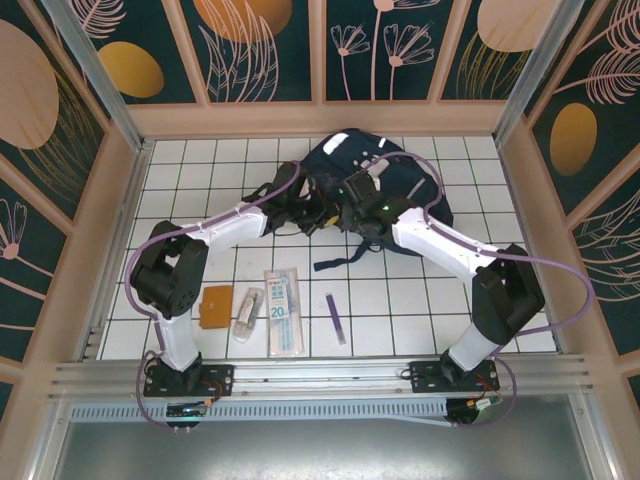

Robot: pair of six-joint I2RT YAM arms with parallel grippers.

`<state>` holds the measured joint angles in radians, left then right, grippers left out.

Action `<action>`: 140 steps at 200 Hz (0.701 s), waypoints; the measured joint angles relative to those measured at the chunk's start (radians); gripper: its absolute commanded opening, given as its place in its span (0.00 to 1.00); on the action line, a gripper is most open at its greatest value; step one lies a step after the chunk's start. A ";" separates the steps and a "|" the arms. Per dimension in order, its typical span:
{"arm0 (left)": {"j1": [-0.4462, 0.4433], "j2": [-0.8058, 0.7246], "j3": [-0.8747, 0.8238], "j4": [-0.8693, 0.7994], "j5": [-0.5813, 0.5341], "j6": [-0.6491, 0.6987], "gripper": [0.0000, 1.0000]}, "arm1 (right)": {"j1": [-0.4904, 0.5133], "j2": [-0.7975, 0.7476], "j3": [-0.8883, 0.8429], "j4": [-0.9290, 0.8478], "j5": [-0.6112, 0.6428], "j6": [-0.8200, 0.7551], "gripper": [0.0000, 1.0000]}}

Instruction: Pack books, pencil case, and school supplies into a backpack

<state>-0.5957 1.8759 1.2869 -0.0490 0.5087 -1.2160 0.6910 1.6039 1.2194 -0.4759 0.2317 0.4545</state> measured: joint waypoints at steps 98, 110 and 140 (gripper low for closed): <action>-0.007 0.014 0.000 -0.007 0.006 0.007 0.00 | -0.135 -0.101 -0.208 0.212 -0.428 -1.022 0.52; -0.007 0.014 0.000 -0.009 0.002 0.007 0.00 | -0.135 -0.082 -0.211 0.251 -0.423 -1.082 0.44; -0.006 0.009 -0.008 -0.024 -0.024 0.010 0.00 | -0.151 -0.064 -0.237 0.328 -0.409 -1.187 0.13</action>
<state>-0.6022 1.8851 1.2785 -0.0731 0.4843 -1.2060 0.5400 1.5402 0.9829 -0.1478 -0.1776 -0.7326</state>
